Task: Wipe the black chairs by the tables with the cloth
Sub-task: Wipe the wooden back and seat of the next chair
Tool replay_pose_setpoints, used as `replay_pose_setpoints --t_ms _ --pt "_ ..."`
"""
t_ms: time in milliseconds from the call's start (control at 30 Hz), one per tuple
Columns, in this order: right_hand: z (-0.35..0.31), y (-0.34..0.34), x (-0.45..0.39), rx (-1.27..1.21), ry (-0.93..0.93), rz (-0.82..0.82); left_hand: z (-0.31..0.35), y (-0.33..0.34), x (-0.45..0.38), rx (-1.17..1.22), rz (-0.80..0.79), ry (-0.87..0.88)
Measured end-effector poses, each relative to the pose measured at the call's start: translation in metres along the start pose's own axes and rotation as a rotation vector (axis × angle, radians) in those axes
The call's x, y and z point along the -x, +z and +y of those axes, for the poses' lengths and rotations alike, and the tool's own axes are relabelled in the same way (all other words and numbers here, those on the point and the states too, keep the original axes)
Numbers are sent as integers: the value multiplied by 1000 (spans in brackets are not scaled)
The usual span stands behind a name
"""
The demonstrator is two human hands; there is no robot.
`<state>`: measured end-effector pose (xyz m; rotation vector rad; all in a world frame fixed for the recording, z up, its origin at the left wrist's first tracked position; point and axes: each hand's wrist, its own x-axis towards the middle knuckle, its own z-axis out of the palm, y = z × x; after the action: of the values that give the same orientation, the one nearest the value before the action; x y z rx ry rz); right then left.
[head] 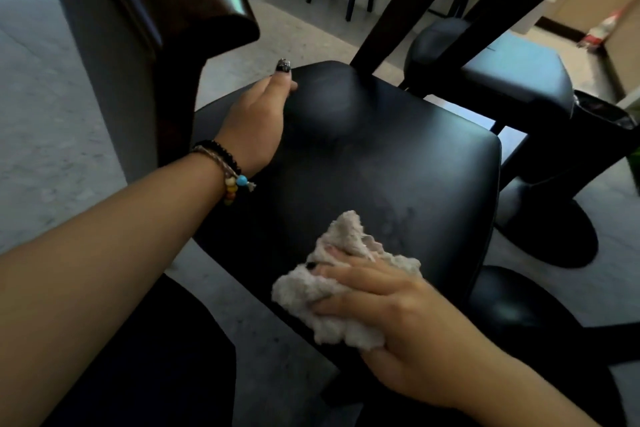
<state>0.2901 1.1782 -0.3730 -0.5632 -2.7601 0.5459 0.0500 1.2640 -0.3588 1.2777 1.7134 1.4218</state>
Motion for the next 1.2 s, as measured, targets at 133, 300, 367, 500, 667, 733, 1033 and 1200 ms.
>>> replay_pose_setpoints --t_ms 133,300,367,500,667,733,1033,1200 --pt "15 -5 -3 -6 237 193 1 19 -4 -86 -72 11" --pt "37 9 21 179 165 274 2 58 -7 -333 -241 151" --pt "72 -11 29 237 391 388 1 75 -13 -439 -307 210" --pt "126 -48 25 119 873 601 -6 105 -26 -552 -394 254" --pt "81 -3 20 128 400 389 -23 121 -36 -712 -389 362" --pt "107 -20 20 62 407 422 -27 121 -37 -685 -373 376" --pt "229 -102 -19 146 958 815 -31 120 -36 -674 -360 399" --pt "192 -73 -28 38 623 410 -35 120 -36 -650 -334 409"
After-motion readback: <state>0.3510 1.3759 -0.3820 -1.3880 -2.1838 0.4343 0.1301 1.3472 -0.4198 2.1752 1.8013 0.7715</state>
